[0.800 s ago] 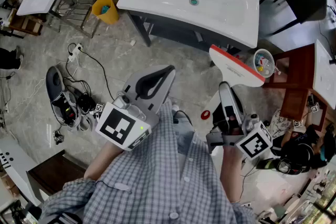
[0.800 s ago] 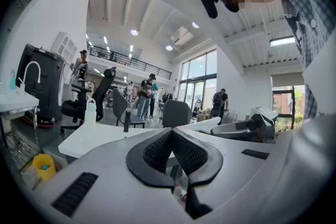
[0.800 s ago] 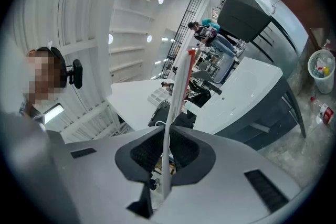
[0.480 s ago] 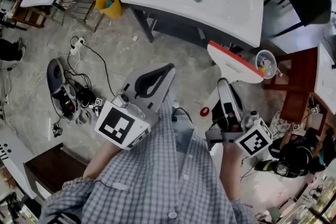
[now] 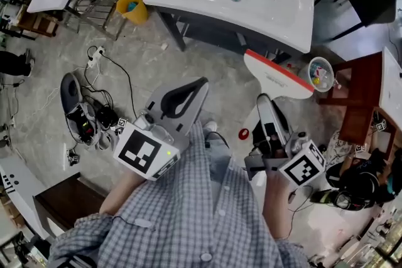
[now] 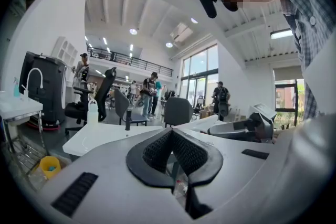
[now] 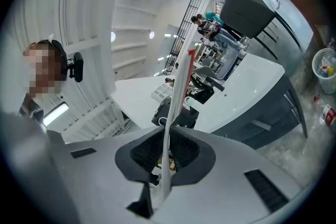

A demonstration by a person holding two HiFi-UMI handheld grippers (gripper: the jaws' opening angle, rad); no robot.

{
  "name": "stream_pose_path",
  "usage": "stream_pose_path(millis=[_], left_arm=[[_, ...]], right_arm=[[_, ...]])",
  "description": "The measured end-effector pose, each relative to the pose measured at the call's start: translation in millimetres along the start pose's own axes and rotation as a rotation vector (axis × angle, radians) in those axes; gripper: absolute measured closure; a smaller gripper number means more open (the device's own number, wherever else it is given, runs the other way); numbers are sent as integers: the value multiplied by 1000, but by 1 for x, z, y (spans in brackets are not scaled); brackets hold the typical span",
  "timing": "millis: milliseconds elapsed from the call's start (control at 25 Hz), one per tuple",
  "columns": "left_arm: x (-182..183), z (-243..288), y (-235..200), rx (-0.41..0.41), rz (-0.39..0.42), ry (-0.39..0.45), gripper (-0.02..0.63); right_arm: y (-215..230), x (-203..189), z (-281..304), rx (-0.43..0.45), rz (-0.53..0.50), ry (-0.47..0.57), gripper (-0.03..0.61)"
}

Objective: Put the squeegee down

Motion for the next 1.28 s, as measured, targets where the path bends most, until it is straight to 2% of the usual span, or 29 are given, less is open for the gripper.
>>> stream_pose_path(millis=[680,1280], left_arm=[[3,19,-10,-65,12,18,612],[29,102,-47,-159,30,27,612]], right_arm=[[3,11,-3,-46,7,76,551],[39,72,33,-102,4,138,551]])
Point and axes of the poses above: the fingertips, and each gripper's own axes: z forward along the fingers, y to its right, x out of its top, the point moved 8 cm from there along -z, backward along the fingers, and after that the axes turned 5 degrees about -y, right-handed, at the moved point
